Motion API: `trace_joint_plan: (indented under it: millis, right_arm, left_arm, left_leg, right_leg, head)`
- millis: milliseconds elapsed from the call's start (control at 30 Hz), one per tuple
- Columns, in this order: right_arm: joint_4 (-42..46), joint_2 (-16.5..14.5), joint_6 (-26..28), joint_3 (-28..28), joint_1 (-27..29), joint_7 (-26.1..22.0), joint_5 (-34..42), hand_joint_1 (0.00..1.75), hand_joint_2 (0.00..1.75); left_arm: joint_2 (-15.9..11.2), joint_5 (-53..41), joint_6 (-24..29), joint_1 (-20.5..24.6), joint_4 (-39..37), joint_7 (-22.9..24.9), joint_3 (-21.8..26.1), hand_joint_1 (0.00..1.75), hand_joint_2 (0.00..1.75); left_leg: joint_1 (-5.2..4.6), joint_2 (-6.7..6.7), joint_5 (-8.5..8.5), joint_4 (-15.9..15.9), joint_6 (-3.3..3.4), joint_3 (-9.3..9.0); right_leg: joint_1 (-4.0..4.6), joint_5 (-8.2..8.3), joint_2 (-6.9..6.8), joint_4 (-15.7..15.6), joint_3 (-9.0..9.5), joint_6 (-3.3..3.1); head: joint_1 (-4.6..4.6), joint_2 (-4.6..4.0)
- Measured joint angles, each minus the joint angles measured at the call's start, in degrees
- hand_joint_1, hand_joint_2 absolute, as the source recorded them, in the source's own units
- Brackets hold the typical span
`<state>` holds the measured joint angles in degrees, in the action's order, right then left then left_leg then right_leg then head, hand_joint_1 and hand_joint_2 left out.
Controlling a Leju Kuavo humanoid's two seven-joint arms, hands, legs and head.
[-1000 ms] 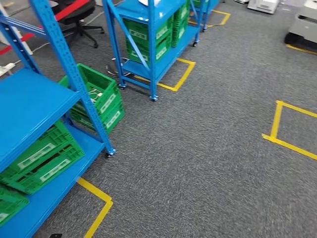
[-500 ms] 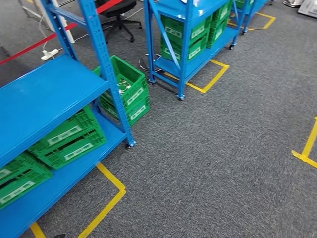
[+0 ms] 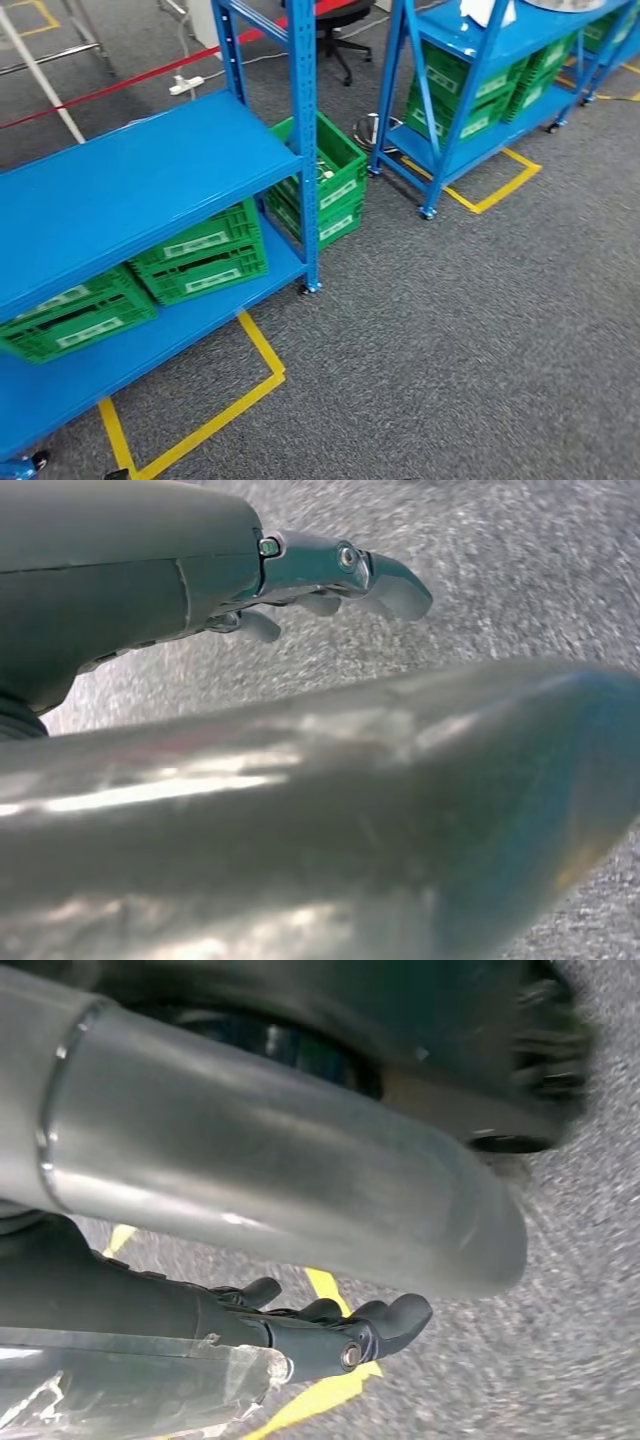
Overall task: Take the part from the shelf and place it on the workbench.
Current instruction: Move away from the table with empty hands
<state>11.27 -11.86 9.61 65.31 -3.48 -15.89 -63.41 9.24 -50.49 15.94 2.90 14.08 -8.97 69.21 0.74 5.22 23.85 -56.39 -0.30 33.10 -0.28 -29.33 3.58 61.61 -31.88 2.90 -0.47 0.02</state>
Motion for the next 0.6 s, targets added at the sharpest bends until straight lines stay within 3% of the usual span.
trace_joint_plan:
  millis: [67, 133, 200, 267, 333, 367, 400, 433, 500, 567, 600]
  right_arm:
    - [0.0, 0.0, 0.0, 0.0, -0.1, 0.1, 0.0, 0.00, 0.00]
    - [0.0, -0.1, 0.0, 0.0, -0.2, 0.1, 0.0, 0.00, 0.00]
    - [0.0, -0.1, 0.0, 0.0, -0.2, 0.1, 0.0, 0.00, 0.00]
    - [0.0, -0.1, 0.0, 0.1, 0.0, 0.1, 0.0, 0.00, 0.00]
    - [0.0, -0.1, 0.1, 0.1, 0.2, 0.2, 0.0, 0.00, 0.00]
    - [0.0, -0.1, 0.1, 0.2, 0.3, 0.2, 0.0, 0.00, 0.00]
    - [0.0, -0.1, 0.1, 0.2, 0.3, 0.2, 0.0, 0.00, 0.00]
    - [0.0, -0.1, 0.1, 0.2, 0.3, 0.2, 0.0, 0.00, 0.00]
    - [0.0, -0.1, 0.1, 0.2, 0.2, 0.2, 0.0, 0.00, 0.00]
    - [0.0, -0.1, 0.1, 0.2, 0.2, 0.2, 0.0, 0.00, 0.00]
    - [0.0, -0.1, 0.1, 0.2, 0.1, 0.2, 0.0, 0.00, 0.00]
  left_arm:
    - [0.1, 0.0, -0.1, 0.1, 0.0, 0.1, 0.0, 0.00, 0.00]
    - [0.2, 0.0, -0.1, -0.2, 0.0, 0.1, 0.1, 0.00, 0.00]
    - [0.3, 0.0, -0.1, -0.3, 0.0, -0.2, 0.1, 0.00, 0.00]
    - [0.4, 0.1, -0.1, -0.1, 0.0, -0.6, 0.1, 0.00, 0.00]
    - [0.5, 0.1, -0.1, 0.1, 0.0, -0.8, 0.2, 0.00, 0.00]
    - [0.5, 0.1, -0.1, 0.0, 0.0, -0.9, 0.2, 0.00, 0.00]
    - [0.5, 0.1, -0.1, -0.1, 0.0, -0.9, 0.2, 0.00, 0.00]
    - [0.5, 0.1, -0.1, -0.2, 0.0, -0.9, 0.2, 0.00, 0.00]
    - [0.4, 0.1, -0.1, -0.1, 0.0, -0.9, 0.2, 0.00, 0.00]
    - [0.5, 0.1, -0.1, 0.1, 0.0, -0.9, 0.2, 0.00, 0.00]
    - [0.6, 0.1, -0.1, 0.1, 0.0, -0.9, 0.2, 0.00, 0.00]
  left_leg:
    - [0.04, 1.26, -0.32, 0.0, -0.72, 0.44]
    - [0.29, 2.23, -0.76, 0.1, -1.57, 0.91]
    - [0.25, 0.25, 0.10, -1.0, -2.13, 1.72]
    - [0.05, -3.14, 3.58, -6.4, -2.46, 4.19]
    - [0.05, -4.26, 7.14, -13.8, -2.72, 7.41]
    - [0.05, -4.38, 7.64, -15.7, -2.77, 8.06]
    - [0.04, -4.47, 7.06, -15.5, -2.76, 7.65]
    - [0.02, -4.77, 5.58, -13.1, -2.69, 6.09]
    - [-0.26, -7.00, 2.43, -5.2, -2.36, 1.48]
    - [-0.59, -8.73, 1.31, -0.5, -1.63, -1.08]
    - [-0.74, -8.68, 1.42, 0.1, -1.26, -1.22]
  right_leg:
    - [-0.25, 0.83, 2.24, -3.6, 1.64, -0.34]
    - [0.00, 1.07, 1.18, -3.8, 1.81, -1.24]
    - [0.02, 1.50, -0.35, -4.0, 1.91, -2.13]
    - [0.08, 1.70, -2.21, -4.2, 1.82, -2.62]
    - [0.26, 1.67, -4.28, -4.2, 1.61, -2.78]
    - [0.31, 1.65, -5.25, -4.2, 1.54, -2.81]
    - [0.32, 1.64, -6.11, -4.2, 1.51, -2.82]
    - [0.33, 1.61, -6.89, -4.2, 1.55, -2.78]
    - [0.50, 1.41, -8.31, -4.1, 1.72, -2.48]
    - [0.86, 1.13, -9.55, -4.0, 1.76, -1.91]
    - [1.00, 1.04, -10.13, -4.0, 1.89, -1.61]
  head:
    - [-0.03, 0.00]
    - [-0.07, 0.00]
    - [-0.28, 0.00]
    - [-0.67, 0.00]
    - [-0.81, 0.00]
    - [-0.81, 0.00]
    - [-0.82, 0.00]
    - [-0.83, 0.00]
    - [-0.88, 0.00]
    - [-0.81, 0.00]
    - [-0.75, 0.00]
